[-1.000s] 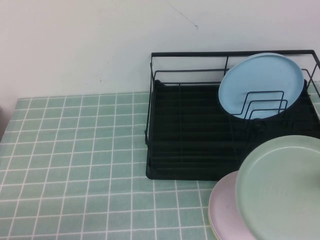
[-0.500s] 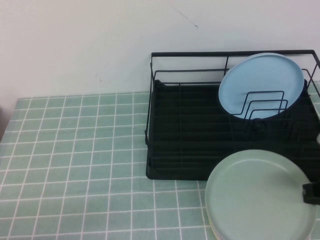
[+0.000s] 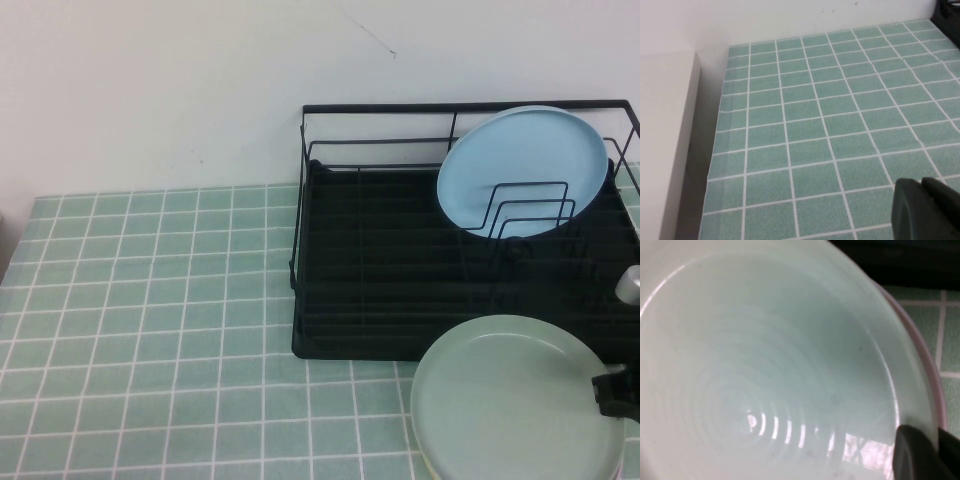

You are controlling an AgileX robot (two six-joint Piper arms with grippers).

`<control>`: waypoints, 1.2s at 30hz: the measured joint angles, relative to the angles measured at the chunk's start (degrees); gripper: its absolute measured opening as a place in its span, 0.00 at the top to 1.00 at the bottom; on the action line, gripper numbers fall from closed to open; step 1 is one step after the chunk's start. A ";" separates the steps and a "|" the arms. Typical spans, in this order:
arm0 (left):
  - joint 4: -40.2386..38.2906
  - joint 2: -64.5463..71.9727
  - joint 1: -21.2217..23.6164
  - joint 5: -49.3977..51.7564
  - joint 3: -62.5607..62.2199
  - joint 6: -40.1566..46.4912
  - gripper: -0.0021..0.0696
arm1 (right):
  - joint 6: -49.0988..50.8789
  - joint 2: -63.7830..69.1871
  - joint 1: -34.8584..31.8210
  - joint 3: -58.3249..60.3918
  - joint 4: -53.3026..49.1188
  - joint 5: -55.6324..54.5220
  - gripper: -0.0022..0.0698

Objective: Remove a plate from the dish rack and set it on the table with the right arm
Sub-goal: Place the plate from the table

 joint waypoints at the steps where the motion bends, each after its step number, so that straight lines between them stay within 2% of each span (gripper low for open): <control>1: 0.00 0.00 0.00 0.00 0.00 0.00 0.98 | 0.00 0.10 0.00 0.00 0.00 0.00 0.96; 10: 0.00 0.00 0.00 0.00 0.00 0.00 0.98 | 0.00 1.74 0.00 0.00 -1.75 -1.32 0.96; 13: 0.00 0.00 0.00 0.00 0.00 0.00 0.98 | 0.00 1.74 0.00 0.00 -1.95 -1.32 0.93; 16: 0.00 0.00 0.00 0.00 0.00 0.00 0.98 | -0.04 1.74 0.00 0.00 -1.98 -1.35 0.81; 21: 0.00 0.00 0.00 0.00 0.00 0.00 0.98 | 1.33 1.64 0.00 0.00 -2.42 -1.45 0.54; 23: 0.00 0.00 0.00 0.00 0.00 0.00 0.98 | 2.32 0.79 0.00 0.00 -3.51 -1.31 0.49; 26: 0.00 0.00 0.00 0.00 0.00 0.00 0.98 | 3.53 -2.87 0.00 0.00 -5.11 -0.21 0.47; 29: 0.00 0.00 0.00 0.00 0.00 0.00 0.98 | 3.79 -9.17 0.00 0.00 -6.40 2.77 0.47; 31: 0.00 0.00 0.00 0.00 0.00 0.00 0.98 | 3.67 -13.34 0.00 0.00 -6.83 5.03 0.53; 36: 0.00 0.00 0.00 0.00 0.00 0.00 0.98 | 1.22 -23.68 0.00 0.00 -7.75 11.22 0.86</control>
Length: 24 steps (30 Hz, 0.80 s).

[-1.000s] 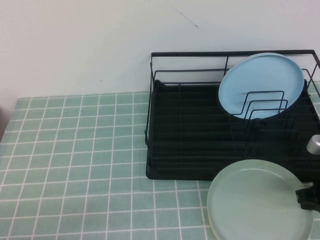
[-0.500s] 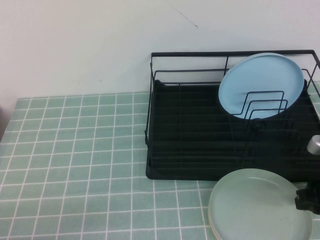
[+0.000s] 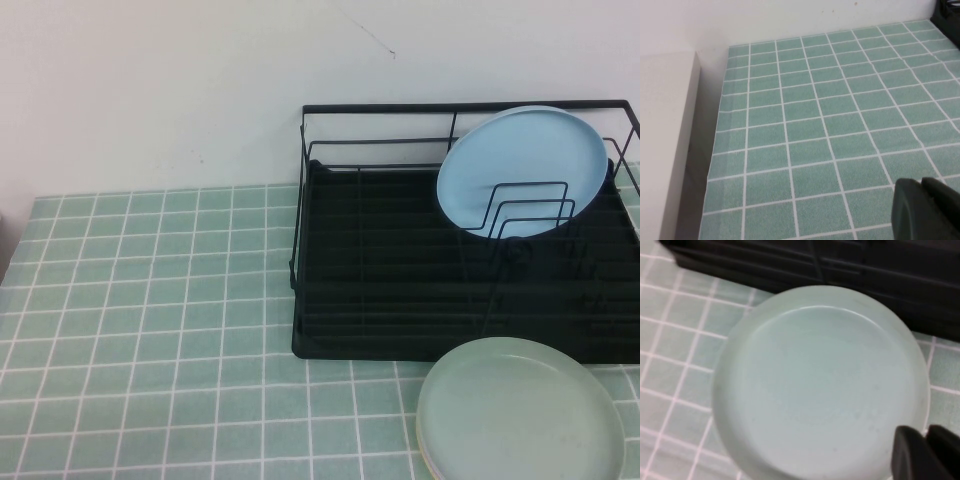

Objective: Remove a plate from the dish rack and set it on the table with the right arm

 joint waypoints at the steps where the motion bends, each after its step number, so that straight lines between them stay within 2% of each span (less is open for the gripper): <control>1: 0.00 0.00 0.00 0.00 0.00 0.00 0.98 | -0.14 -1.49 0.00 0.00 0.00 1.10 0.89; 6: 0.00 0.00 0.00 0.00 0.00 0.00 0.98 | -0.78 -8.76 0.00 0.00 1.30 6.79 0.96; 16: 0.00 0.00 0.00 0.00 0.00 0.00 0.98 | -1.62 -15.72 0.00 0.15 0.19 4.99 0.97; 20: -0.04 0.00 0.00 0.00 0.00 0.00 0.98 | -1.68 -21.50 -0.92 4.70 -1.47 -2.84 0.97; 24: -0.04 0.00 0.00 0.00 0.00 0.00 0.98 | -3.13 -32.87 -4.56 15.81 -3.62 -12.41 0.97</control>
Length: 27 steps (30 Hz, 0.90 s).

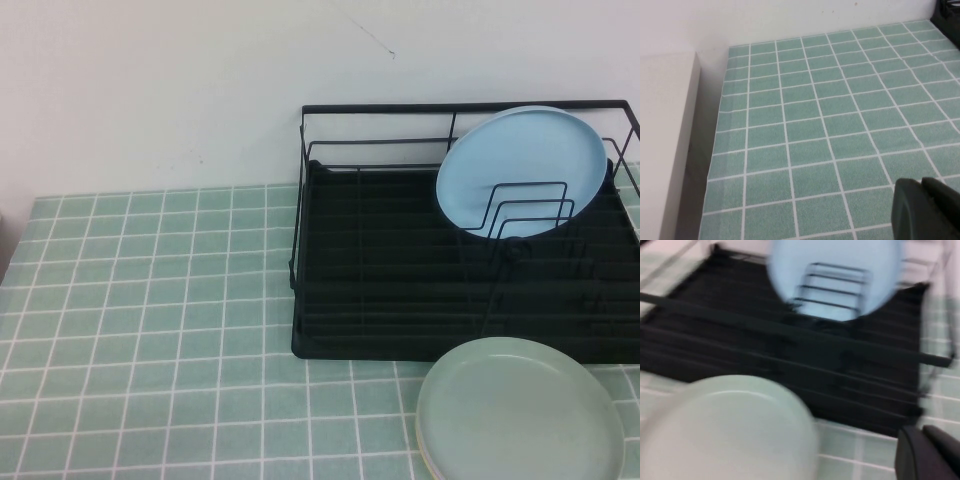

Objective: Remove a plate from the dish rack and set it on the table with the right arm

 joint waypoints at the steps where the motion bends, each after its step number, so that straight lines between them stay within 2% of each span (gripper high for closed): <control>1: 0.00 0.00 0.00 0.00 0.00 0.00 0.98 | -0.08 -3.33 -0.79 3.31 -0.78 -2.46 0.97; 6: 0.00 0.00 0.00 0.00 0.00 0.00 0.98 | -0.08 -17.63 -2.58 16.47 -1.24 -12.46 0.97; 10: 0.00 0.00 0.00 0.00 0.00 0.00 0.98 | -0.21 -25.95 -2.84 20.69 -1.24 -15.48 0.97; 22: 0.00 0.00 0.00 0.00 0.00 0.00 0.98 | -2.50 -27.47 -2.88 20.84 -2.10 -14.86 0.97; 27: 0.00 0.00 0.00 0.00 0.00 0.00 0.98 | 8.68 -27.47 -2.97 20.84 -14.38 -8.59 0.97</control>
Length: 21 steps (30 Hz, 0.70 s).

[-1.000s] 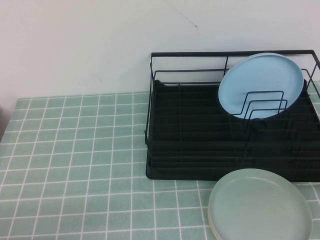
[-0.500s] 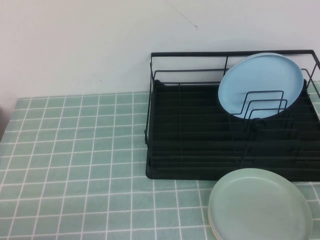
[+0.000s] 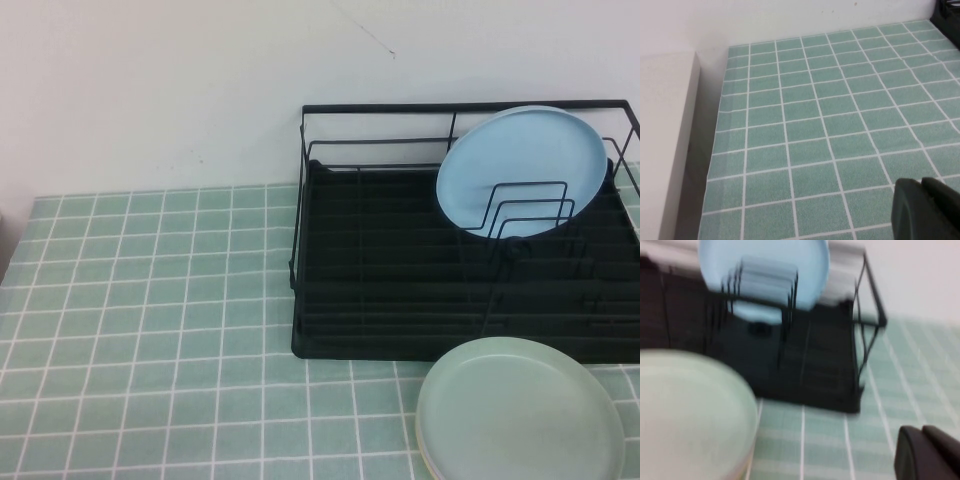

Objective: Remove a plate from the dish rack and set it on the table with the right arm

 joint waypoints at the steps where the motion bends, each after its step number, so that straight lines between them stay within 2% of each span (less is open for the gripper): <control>1: 0.00 0.00 0.00 0.00 0.00 0.00 0.98 | 2.60 0.00 0.00 0.00 -2.05 2.10 0.97; 7: 0.00 0.00 0.00 0.00 0.00 0.00 0.98 | 6.66 0.00 0.00 -0.32 -5.65 5.24 0.97; 21: 0.00 0.00 0.00 0.00 0.00 0.00 0.98 | 6.77 0.00 0.00 -0.32 -5.98 5.55 0.97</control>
